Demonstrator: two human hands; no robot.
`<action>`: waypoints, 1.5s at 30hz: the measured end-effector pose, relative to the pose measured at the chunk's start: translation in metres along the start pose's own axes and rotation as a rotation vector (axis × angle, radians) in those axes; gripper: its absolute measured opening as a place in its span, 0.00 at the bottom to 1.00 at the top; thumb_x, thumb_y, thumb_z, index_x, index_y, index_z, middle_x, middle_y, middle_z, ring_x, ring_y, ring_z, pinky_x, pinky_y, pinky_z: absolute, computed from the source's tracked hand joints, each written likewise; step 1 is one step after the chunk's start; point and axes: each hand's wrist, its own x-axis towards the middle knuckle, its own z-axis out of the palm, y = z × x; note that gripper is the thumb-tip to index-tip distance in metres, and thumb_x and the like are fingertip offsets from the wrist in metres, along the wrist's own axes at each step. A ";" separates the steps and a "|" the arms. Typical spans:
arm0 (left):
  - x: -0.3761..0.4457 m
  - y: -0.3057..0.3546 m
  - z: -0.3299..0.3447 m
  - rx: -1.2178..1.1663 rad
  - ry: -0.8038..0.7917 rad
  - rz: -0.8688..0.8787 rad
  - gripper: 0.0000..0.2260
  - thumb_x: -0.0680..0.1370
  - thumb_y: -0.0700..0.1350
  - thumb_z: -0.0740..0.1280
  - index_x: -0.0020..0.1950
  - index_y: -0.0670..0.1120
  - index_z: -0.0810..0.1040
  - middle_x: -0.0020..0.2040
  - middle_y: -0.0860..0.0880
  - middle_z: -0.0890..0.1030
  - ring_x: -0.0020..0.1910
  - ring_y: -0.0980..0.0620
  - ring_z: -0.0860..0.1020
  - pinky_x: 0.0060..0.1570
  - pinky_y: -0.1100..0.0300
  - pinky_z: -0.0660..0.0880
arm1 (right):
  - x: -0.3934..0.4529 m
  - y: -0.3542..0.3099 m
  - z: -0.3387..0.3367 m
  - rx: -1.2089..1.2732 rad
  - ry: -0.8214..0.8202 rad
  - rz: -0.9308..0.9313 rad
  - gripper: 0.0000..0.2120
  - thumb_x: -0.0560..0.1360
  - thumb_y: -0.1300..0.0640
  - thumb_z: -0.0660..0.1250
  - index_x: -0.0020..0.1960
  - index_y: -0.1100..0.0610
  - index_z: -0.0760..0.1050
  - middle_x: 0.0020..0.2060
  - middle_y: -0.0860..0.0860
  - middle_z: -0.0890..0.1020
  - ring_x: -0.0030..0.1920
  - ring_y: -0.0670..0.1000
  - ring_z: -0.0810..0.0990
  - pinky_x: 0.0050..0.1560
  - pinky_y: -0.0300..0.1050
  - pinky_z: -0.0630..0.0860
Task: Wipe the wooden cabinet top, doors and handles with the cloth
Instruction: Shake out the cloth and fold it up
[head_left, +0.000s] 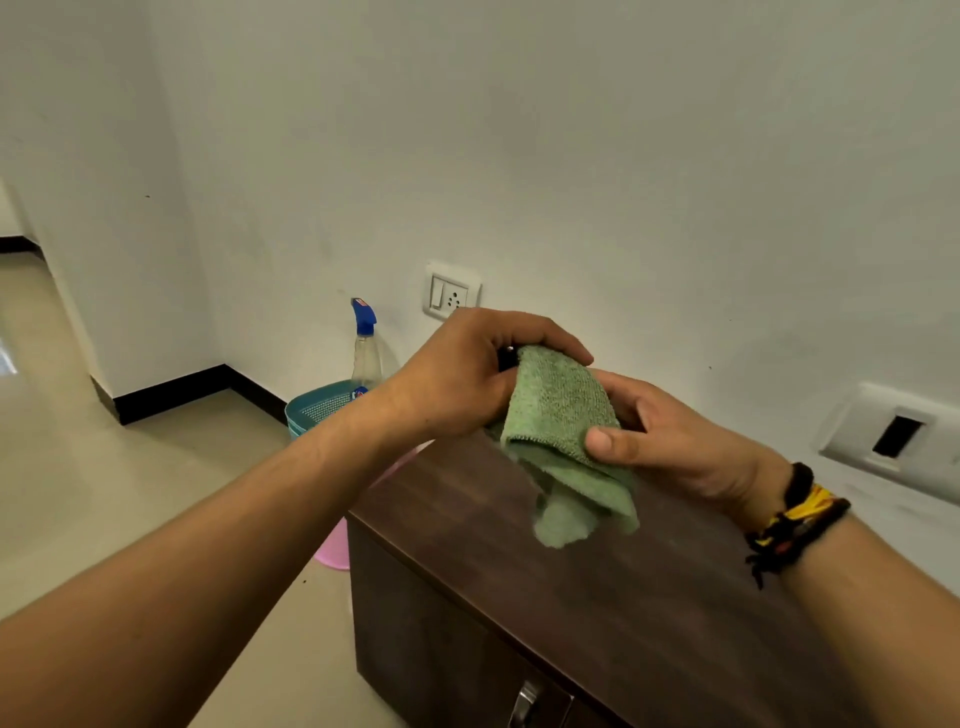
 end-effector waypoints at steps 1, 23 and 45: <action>0.001 0.001 -0.002 0.017 -0.009 -0.008 0.10 0.78 0.35 0.71 0.55 0.47 0.85 0.49 0.56 0.86 0.50 0.61 0.84 0.52 0.64 0.80 | 0.000 -0.003 0.000 -0.049 -0.013 0.008 0.29 0.72 0.57 0.74 0.70 0.61 0.71 0.62 0.56 0.81 0.62 0.56 0.80 0.60 0.46 0.76; -0.011 -0.003 -0.031 0.226 -0.510 -0.177 0.35 0.74 0.55 0.75 0.77 0.55 0.63 0.69 0.57 0.75 0.67 0.60 0.75 0.67 0.66 0.71 | -0.002 -0.011 0.009 -1.159 0.445 -0.105 0.09 0.71 0.47 0.74 0.48 0.46 0.76 0.42 0.43 0.78 0.44 0.43 0.76 0.43 0.41 0.71; -0.049 -0.184 -0.092 -0.421 0.210 -0.817 0.11 0.75 0.36 0.72 0.57 0.35 0.80 0.48 0.37 0.84 0.44 0.44 0.83 0.42 0.58 0.83 | 0.134 0.101 -0.001 -0.263 0.488 0.321 0.09 0.79 0.57 0.68 0.56 0.61 0.78 0.52 0.59 0.84 0.45 0.52 0.85 0.46 0.49 0.83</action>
